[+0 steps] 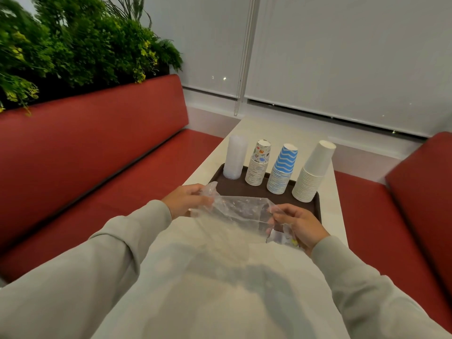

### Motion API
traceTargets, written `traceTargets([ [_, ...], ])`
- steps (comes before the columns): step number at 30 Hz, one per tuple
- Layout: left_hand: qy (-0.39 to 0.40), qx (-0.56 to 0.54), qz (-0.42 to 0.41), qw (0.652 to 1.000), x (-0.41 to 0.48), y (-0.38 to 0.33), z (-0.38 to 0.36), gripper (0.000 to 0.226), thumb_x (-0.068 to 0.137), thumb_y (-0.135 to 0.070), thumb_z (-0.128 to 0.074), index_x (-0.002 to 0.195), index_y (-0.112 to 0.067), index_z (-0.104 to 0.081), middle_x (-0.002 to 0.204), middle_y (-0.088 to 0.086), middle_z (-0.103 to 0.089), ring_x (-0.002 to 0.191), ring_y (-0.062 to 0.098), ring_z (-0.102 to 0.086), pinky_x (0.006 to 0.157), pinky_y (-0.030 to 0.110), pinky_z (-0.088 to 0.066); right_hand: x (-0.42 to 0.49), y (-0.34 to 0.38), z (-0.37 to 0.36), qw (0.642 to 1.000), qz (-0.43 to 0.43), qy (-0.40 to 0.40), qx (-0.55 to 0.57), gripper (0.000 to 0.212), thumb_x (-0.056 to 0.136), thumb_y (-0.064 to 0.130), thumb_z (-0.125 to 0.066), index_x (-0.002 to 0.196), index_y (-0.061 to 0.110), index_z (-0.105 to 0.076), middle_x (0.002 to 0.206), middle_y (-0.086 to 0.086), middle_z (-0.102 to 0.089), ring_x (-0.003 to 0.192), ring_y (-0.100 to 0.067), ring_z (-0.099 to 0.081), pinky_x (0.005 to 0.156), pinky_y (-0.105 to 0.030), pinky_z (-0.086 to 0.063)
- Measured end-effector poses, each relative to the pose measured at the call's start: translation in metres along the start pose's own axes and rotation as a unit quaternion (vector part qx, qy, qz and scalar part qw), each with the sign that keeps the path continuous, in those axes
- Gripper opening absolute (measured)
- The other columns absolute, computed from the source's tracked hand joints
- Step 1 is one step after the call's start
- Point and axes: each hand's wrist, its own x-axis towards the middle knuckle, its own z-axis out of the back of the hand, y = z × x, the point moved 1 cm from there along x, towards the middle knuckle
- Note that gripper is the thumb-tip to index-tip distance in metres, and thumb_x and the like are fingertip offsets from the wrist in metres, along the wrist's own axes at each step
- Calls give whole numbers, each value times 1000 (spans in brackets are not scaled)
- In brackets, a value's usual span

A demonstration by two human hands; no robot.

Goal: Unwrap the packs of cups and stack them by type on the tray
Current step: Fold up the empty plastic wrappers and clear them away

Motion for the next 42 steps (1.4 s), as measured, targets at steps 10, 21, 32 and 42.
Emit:
traceTargets([
  [10, -3, -11, 17, 1000, 7, -29, -10, 64, 73, -66, -69, 108, -11, -67, 104, 1, -74, 100, 19, -70, 91, 37, -55, 12, -3, -7, 967, 111, -114, -199, 21, 88, 18, -72, 76, 22, -54, 72, -4, -70, 69, -21, -65, 70, -43, -55],
  [21, -143, -37, -11, 989, 21, -32, -6, 11, 88, -11, -71, 86, -16, -61, 97, 6, -65, 90, 22, -60, 89, 45, -56, 1, -24, -22, 848, 305, -70, -428, 40, 80, 6, -70, 75, 33, -39, 93, 13, -50, 85, -14, -53, 75, -36, -50],
  [32, -88, -110, -92, 986, 10, -41, -10, 20, 87, 8, -65, 83, -12, -65, 105, 16, -68, 93, 23, -64, 89, 38, -56, 2, 9, -37, 893, 238, -33, -379, 12, 90, 36, -69, 93, 26, -62, 95, 9, -61, 86, -3, -58, 78, -25, -49],
  [42, -11, -127, -99, 987, -2, -57, -20, 10, 86, -1, -71, 92, -6, -65, 93, 10, -66, 87, 20, -68, 79, 28, -56, 13, 58, -73, 893, 287, -5, -346, 28, 88, 33, -73, 114, 25, -66, 109, 9, -63, 99, -5, -59, 81, -9, -44],
])
